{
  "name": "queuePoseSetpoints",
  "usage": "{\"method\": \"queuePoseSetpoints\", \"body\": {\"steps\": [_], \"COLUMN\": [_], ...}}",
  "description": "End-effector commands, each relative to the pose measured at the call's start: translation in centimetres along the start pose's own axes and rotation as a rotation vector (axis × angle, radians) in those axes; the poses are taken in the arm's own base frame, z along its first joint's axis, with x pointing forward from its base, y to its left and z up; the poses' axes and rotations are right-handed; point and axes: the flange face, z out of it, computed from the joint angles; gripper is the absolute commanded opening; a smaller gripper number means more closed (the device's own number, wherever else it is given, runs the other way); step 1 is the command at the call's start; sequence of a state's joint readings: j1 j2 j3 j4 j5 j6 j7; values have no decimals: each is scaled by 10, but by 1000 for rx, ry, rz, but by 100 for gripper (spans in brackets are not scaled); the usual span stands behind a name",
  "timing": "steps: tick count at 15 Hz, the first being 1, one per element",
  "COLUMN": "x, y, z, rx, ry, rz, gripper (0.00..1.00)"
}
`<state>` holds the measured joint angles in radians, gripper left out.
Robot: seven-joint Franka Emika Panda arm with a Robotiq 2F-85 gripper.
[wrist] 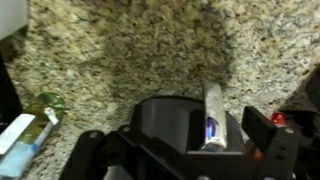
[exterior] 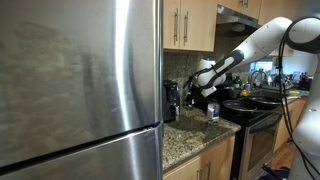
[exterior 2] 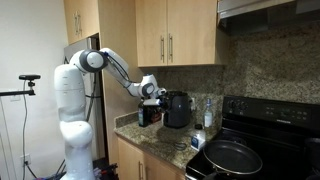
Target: Open the air fryer and the right-sided cabinet door
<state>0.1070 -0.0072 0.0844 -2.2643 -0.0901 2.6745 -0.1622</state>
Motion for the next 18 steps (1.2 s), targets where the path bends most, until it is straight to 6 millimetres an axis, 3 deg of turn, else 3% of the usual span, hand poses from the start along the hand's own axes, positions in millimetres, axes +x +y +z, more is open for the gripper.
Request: {"method": "queuePoseSetpoints", "body": {"steps": [1,3,5,13,14,18], "x": [5,12,15,74,55,71], "y": [-11,-29,-30,-37,-36,-40], "z": [11,22,21,86,68,88], "rx": [47,97,100,135,110,127], "ry": [-4,-6,-2,168,122,152], "rz": [-1,-13,-13,84,52,69], "gripper": [100,100,100,100,100,100]}}
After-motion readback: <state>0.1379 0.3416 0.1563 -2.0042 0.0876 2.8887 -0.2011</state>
